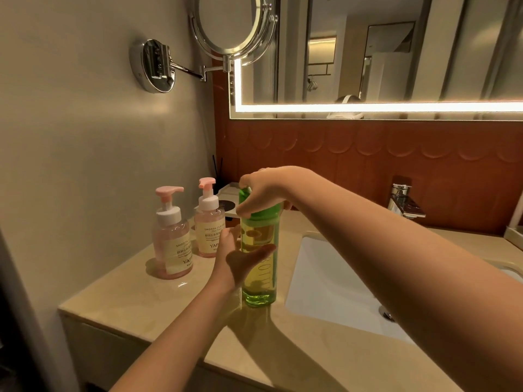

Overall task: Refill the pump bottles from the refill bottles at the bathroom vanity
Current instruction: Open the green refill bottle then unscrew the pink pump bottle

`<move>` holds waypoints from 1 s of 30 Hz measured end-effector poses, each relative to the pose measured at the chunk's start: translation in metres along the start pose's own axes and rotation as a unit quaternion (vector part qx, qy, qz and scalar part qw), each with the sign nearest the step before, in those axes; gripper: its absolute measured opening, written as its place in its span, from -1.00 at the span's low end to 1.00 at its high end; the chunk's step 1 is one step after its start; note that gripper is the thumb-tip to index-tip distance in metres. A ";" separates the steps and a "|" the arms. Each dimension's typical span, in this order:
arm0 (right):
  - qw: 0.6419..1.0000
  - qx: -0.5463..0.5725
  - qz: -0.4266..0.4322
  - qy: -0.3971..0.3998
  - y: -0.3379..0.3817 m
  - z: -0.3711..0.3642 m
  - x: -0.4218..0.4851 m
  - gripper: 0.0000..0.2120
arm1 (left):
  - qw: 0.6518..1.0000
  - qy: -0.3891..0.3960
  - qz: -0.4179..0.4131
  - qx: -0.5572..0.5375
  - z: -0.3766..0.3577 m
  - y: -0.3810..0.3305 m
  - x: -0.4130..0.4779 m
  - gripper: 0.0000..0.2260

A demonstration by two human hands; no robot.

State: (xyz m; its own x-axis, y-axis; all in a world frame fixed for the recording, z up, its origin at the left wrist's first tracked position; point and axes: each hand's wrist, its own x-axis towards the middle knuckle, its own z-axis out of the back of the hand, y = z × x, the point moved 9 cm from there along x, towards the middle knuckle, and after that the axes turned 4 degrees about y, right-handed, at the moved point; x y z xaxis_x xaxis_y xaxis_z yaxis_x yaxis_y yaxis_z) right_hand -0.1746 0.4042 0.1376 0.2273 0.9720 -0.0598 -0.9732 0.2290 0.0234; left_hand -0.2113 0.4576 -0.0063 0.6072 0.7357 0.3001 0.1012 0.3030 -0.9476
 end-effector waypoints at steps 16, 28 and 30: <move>0.960 0.110 -0.006 -0.257 -0.046 0.039 -0.012 -0.47 | 0.999 -0.031 0.018 0.027 0.003 0.003 0.013 0.00; 0.904 0.372 -0.087 -0.193 -0.129 -0.052 -0.002 -0.40 | 0.989 -0.071 0.010 0.128 0.006 0.000 0.045 -0.44; 0.901 0.378 -0.095 -0.191 -0.133 -0.067 0.002 -0.36 | 0.988 -0.076 0.012 0.136 0.006 0.001 0.052 -0.43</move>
State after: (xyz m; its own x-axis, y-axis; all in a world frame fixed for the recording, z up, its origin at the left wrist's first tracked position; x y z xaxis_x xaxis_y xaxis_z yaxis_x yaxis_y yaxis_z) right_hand -0.0476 0.3718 0.0676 0.5234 0.8257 0.2104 -0.6454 0.2231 0.7305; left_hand -0.1839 0.4996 0.0095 0.4802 0.8202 0.3110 -0.1385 0.4210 -0.8964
